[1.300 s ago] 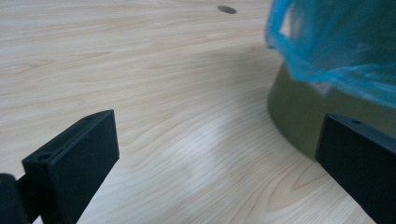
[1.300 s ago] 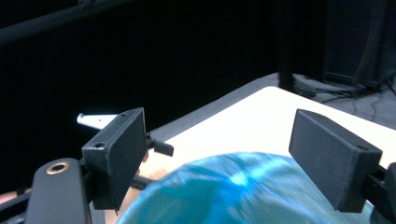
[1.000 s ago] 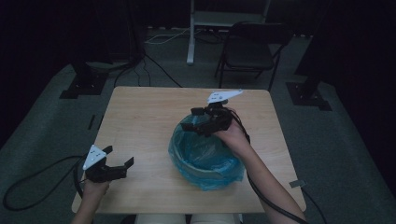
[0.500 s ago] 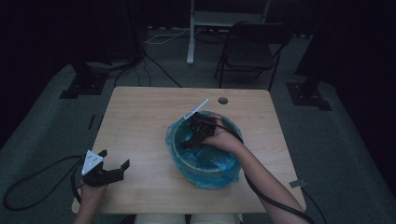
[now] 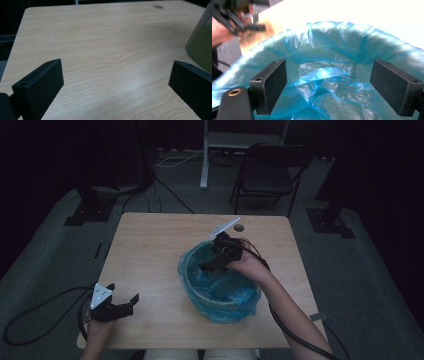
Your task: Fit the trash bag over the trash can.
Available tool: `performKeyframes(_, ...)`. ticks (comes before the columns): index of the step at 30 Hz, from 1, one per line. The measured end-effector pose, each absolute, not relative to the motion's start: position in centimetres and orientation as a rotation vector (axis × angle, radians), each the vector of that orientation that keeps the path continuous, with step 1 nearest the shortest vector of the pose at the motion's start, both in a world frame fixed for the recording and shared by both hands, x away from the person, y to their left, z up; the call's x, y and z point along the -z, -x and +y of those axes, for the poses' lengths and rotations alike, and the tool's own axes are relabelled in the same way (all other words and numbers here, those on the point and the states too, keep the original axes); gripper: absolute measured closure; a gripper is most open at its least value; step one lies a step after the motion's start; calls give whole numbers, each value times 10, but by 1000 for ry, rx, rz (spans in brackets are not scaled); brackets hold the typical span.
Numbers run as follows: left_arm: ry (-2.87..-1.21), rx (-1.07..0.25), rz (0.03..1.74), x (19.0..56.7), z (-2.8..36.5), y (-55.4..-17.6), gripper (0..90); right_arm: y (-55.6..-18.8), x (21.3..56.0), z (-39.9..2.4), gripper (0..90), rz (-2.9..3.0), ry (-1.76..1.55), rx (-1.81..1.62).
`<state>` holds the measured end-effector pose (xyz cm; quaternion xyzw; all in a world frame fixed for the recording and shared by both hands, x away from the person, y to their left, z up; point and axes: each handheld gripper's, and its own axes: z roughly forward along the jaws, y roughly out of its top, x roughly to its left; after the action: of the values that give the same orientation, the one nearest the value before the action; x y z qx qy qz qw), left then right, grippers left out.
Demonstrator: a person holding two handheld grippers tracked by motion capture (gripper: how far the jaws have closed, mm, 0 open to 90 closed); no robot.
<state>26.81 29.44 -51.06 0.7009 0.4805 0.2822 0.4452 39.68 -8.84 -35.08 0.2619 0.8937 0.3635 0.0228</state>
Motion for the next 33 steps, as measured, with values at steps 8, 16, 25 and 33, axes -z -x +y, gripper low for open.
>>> performKeyframes(8,-1739,-693,1194,514,294,-268,3,-386,330,-125,134,2550,-884,-1315)
performKeyframes(16,-1756,-692,1202,516,295,-268,3,-387,335,-140,133,2530,-937,-1344)
performKeyframes(25,-1745,-669,1214,517,296,-269,3,-384,346,-158,134,2467,-992,-1413)
performKeyframes(33,-1752,-594,1191,522,296,-268,3,-375,348,-178,133,2359,-1008,-1477)
